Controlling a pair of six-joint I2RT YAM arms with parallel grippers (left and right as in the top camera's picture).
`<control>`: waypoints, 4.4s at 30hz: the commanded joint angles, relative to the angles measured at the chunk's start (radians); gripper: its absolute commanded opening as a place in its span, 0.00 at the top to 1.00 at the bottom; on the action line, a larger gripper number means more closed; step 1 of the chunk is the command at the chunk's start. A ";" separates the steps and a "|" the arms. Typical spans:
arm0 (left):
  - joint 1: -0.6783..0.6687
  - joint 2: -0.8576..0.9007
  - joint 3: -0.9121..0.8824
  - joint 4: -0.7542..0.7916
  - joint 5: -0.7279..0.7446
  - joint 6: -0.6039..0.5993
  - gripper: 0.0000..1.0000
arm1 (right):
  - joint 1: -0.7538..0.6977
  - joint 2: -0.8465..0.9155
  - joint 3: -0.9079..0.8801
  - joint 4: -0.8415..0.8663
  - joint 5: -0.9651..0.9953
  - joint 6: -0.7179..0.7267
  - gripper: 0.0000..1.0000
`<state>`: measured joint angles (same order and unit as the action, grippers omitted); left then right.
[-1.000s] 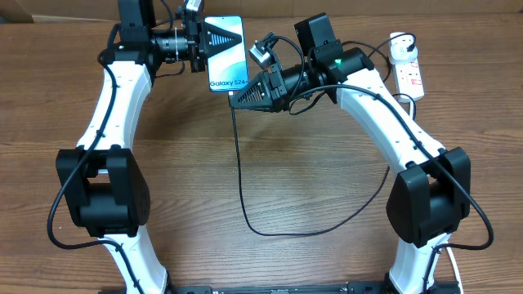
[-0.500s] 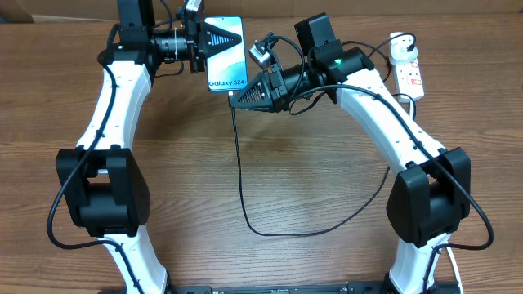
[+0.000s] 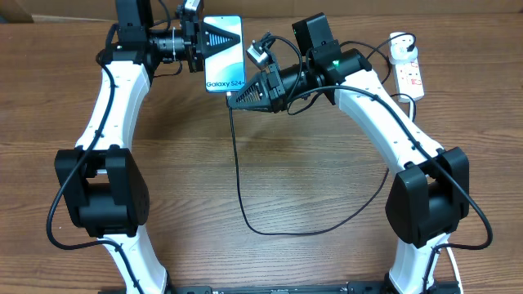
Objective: Plug charger to phone and switch on socket
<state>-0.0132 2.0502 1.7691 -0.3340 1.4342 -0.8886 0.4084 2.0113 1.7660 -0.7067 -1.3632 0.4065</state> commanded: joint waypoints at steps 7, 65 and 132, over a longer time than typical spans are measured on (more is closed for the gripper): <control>-0.051 -0.009 -0.002 -0.005 -0.026 -0.002 0.96 | 0.000 -0.024 0.020 0.203 0.018 0.173 0.96; -0.019 -0.009 -0.002 0.212 -0.159 -0.085 0.96 | -0.028 -0.012 0.020 0.237 -0.031 0.179 0.96; 0.106 -0.009 -0.002 0.299 -0.154 -0.135 0.96 | -0.003 0.292 0.020 -0.176 1.012 -0.280 0.86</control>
<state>0.0933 2.0499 1.7706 -0.0441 1.2629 -1.0409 0.4072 2.3081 1.7657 -0.8879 -0.3771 0.1619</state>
